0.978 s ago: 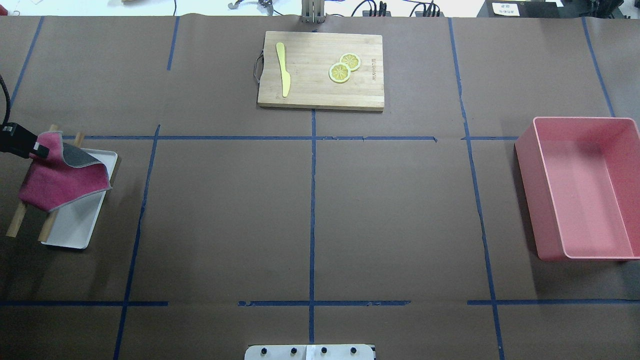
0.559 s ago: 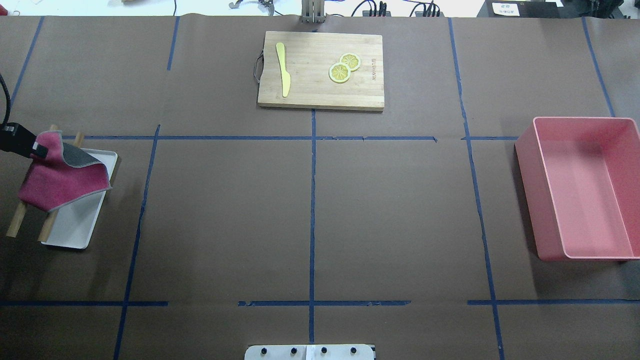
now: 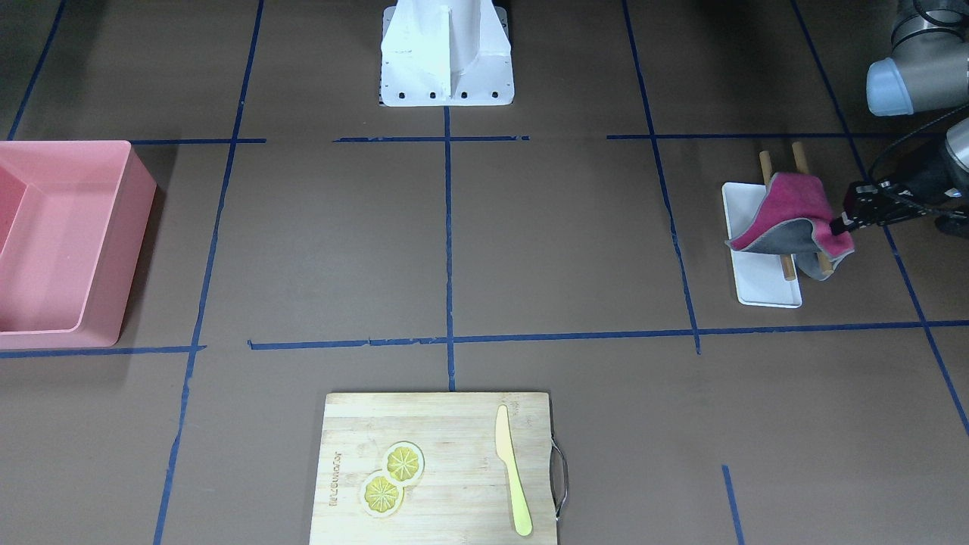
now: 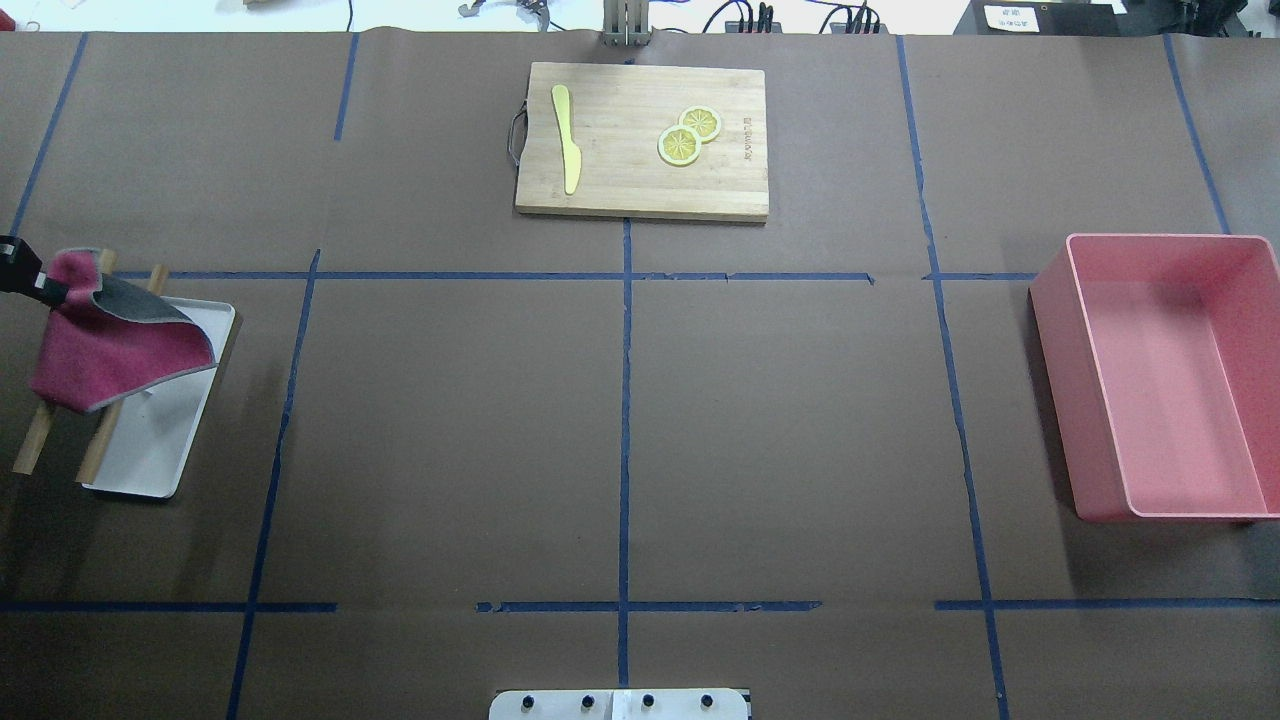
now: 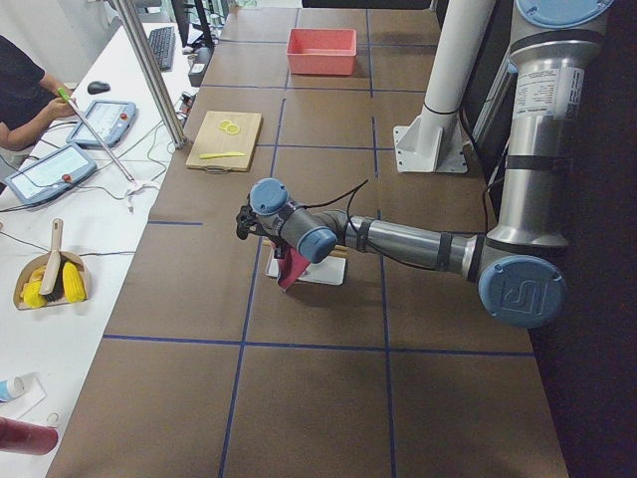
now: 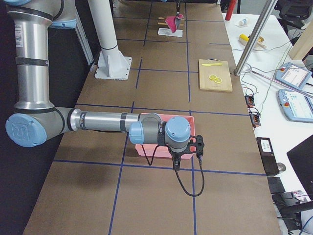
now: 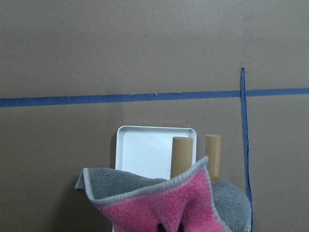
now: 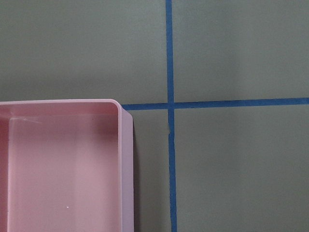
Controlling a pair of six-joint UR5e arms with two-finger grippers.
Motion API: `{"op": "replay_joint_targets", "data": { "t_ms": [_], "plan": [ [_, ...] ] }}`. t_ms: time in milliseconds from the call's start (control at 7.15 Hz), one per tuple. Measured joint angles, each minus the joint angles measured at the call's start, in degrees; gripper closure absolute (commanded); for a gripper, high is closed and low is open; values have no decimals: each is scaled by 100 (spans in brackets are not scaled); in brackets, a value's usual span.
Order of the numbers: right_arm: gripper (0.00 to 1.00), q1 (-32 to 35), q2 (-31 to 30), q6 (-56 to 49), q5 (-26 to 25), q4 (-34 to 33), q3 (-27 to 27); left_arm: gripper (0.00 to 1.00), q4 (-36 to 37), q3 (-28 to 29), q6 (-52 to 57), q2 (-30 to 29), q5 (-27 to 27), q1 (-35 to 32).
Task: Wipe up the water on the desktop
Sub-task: 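Lift the pink cloth off the tray with the left gripper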
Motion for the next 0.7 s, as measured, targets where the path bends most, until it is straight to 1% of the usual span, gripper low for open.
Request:
{"op": "replay_joint_targets", "data": {
  "t_ms": [280,419,559,699],
  "plan": [
    [0,-16,8,2,-12,6,19,100,216,-79,-4,-22,-196,-316],
    [0,-69,29,0,-23,12,55,100,561,-257,-3,-70,-350,-489],
    [0,-160,60,-1,-26,61,156,100,1234,-565,-5,-261,-459,-630],
    [0,-269,90,77,-26,145,361,100,2301,-938,-6,-694,-507,-760]
  ]
}}
